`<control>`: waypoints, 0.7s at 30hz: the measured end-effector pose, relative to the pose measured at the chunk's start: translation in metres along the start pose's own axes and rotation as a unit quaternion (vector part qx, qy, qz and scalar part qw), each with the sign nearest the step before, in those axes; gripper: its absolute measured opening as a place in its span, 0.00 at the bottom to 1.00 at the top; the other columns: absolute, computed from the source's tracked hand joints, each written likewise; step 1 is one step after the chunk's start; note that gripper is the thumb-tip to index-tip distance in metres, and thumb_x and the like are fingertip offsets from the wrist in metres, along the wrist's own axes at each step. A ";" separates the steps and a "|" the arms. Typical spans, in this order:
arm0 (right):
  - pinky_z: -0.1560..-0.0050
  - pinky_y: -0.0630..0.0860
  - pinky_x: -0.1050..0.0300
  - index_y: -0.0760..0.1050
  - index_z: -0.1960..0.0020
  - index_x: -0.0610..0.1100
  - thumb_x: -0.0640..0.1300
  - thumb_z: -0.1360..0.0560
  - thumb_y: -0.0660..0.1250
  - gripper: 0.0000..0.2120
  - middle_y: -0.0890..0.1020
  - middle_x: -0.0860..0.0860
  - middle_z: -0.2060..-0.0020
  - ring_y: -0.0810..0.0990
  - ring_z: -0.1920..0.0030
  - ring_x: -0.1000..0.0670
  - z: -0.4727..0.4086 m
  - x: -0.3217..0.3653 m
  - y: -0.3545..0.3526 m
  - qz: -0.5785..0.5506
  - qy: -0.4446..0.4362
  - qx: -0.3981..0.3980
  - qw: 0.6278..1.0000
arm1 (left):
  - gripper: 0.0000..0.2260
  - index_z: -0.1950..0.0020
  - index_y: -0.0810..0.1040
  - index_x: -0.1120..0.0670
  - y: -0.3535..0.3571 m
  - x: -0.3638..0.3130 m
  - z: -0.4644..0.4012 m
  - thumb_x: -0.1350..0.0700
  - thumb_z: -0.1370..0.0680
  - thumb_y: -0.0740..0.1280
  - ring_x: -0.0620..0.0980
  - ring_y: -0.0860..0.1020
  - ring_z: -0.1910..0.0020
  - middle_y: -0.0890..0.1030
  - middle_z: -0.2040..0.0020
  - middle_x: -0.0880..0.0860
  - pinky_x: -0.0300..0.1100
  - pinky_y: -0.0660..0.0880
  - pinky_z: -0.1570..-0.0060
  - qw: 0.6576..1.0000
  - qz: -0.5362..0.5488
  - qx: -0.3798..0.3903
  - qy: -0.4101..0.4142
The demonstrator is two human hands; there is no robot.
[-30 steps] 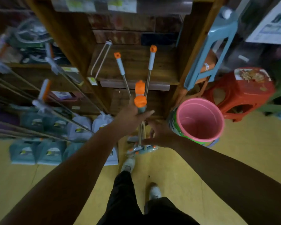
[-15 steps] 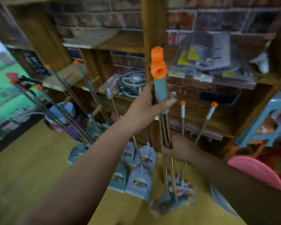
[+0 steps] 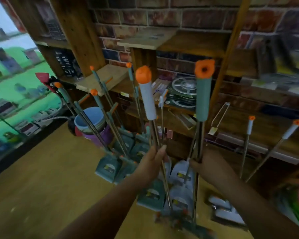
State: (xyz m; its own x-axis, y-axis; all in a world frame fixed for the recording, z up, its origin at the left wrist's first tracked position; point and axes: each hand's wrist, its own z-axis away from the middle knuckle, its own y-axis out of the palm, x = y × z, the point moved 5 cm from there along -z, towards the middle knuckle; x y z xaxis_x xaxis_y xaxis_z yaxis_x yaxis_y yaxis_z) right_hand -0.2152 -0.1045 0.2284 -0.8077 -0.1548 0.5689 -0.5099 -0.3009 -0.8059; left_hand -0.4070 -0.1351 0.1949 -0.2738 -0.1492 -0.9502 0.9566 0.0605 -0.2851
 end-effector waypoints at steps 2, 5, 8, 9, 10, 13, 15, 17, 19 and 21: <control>0.69 0.75 0.49 0.78 0.63 0.38 0.54 0.24 0.67 0.20 0.79 0.37 0.69 0.79 0.70 0.41 -0.015 0.014 -0.003 -0.001 0.047 -0.023 0.999 | 0.18 0.61 0.74 0.55 -0.048 0.017 -0.018 0.47 0.16 0.58 0.39 0.73 0.70 0.74 0.67 0.48 0.42 0.71 0.58 0.999 -0.002 -0.037 -0.004; 0.75 0.66 0.55 0.68 0.71 0.43 0.58 0.25 0.66 0.24 0.67 0.46 0.79 0.68 0.79 0.48 -0.029 0.037 -0.025 0.000 0.074 -0.057 0.996 | 0.15 0.59 0.71 0.54 -0.098 0.029 -0.046 0.46 0.16 0.59 0.44 0.73 0.66 0.72 0.66 0.50 0.41 0.71 0.59 0.996 0.024 -0.087 -0.020; 0.76 0.67 0.54 0.70 0.73 0.41 0.62 0.27 0.67 0.27 0.70 0.45 0.80 0.70 0.81 0.48 -0.057 0.057 -0.042 -0.016 0.094 -0.112 0.989 | 0.16 0.59 0.71 0.54 -0.129 0.042 -0.080 0.46 0.16 0.60 0.48 0.72 0.65 0.71 0.66 0.50 0.38 0.71 0.61 0.995 0.013 -0.098 -0.026; 0.75 0.71 0.53 0.74 0.71 0.38 0.63 0.28 0.67 0.28 0.75 0.42 0.79 0.74 0.80 0.48 -0.067 0.059 -0.045 -0.032 0.101 -0.122 0.987 | 0.15 0.58 0.71 0.56 -0.136 0.045 -0.088 0.49 0.16 0.60 0.48 0.72 0.66 0.71 0.66 0.50 0.34 0.71 0.65 0.994 0.010 -0.103 -0.029; 0.74 0.74 0.54 0.78 0.68 0.36 0.63 0.28 0.67 0.29 0.79 0.41 0.77 0.76 0.80 0.49 -0.080 0.060 -0.046 -0.044 0.108 -0.126 0.985 | 0.14 0.57 0.71 0.57 -0.142 0.047 -0.097 0.50 0.16 0.60 0.48 0.72 0.66 0.71 0.66 0.50 0.32 0.71 0.67 0.994 0.008 -0.107 -0.033; 0.69 0.79 0.52 0.79 0.63 0.36 0.61 0.28 0.69 0.26 0.82 0.41 0.74 0.79 0.79 0.52 -0.123 0.058 -0.040 -0.071 0.124 -0.113 0.983 | 0.16 0.59 0.71 0.56 -0.155 0.063 -0.127 0.48 0.16 0.61 0.48 0.73 0.66 0.72 0.66 0.51 0.42 0.71 0.61 0.995 -0.008 -0.091 -0.032; 0.64 0.82 0.47 0.80 0.59 0.35 0.61 0.29 0.70 0.26 0.83 0.39 0.71 0.82 0.73 0.46 -0.153 0.051 -0.031 -0.094 0.128 -0.106 0.982 | 0.17 0.61 0.72 0.54 -0.162 0.072 -0.141 0.47 0.16 0.61 0.46 0.73 0.68 0.73 0.67 0.49 0.45 0.70 0.60 0.995 -0.019 -0.090 -0.044; 0.61 0.82 0.45 0.81 0.57 0.34 0.61 0.29 0.70 0.27 0.83 0.37 0.68 0.83 0.68 0.41 -0.187 0.043 -0.019 -0.110 0.141 -0.090 0.980 | 0.17 0.61 0.71 0.55 -0.168 0.079 -0.160 0.49 0.16 0.60 0.41 0.72 0.71 0.71 0.68 0.49 0.44 0.69 0.62 0.994 -0.047 -0.081 -0.052; 0.60 0.81 0.46 0.80 0.58 0.35 0.58 0.28 0.70 0.24 0.83 0.37 0.67 0.83 0.66 0.40 -0.213 0.041 -0.006 -0.121 0.145 -0.070 0.979 | 0.16 0.61 0.70 0.56 -0.172 0.081 -0.170 0.51 0.15 0.59 0.40 0.71 0.72 0.70 0.68 0.50 0.43 0.69 0.61 0.995 -0.047 -0.077 -0.045; 0.59 0.81 0.47 0.80 0.59 0.36 0.55 0.28 0.72 0.21 0.83 0.40 0.68 0.83 0.67 0.43 -0.240 0.043 0.004 -0.134 0.145 -0.067 0.978 | 0.17 0.62 0.70 0.56 -0.175 0.091 -0.185 0.51 0.15 0.60 0.41 0.71 0.72 0.70 0.68 0.50 0.45 0.70 0.60 0.995 -0.038 -0.075 -0.053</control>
State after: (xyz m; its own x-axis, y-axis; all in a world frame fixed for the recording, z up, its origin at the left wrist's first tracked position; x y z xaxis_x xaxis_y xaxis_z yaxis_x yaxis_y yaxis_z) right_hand -0.3226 0.1133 0.2100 -0.6791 0.1929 0.7082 -0.7339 -0.1647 -0.6590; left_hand -0.6175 0.0237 0.1349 -0.3250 -0.2626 -0.9085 0.9057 0.1900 -0.3789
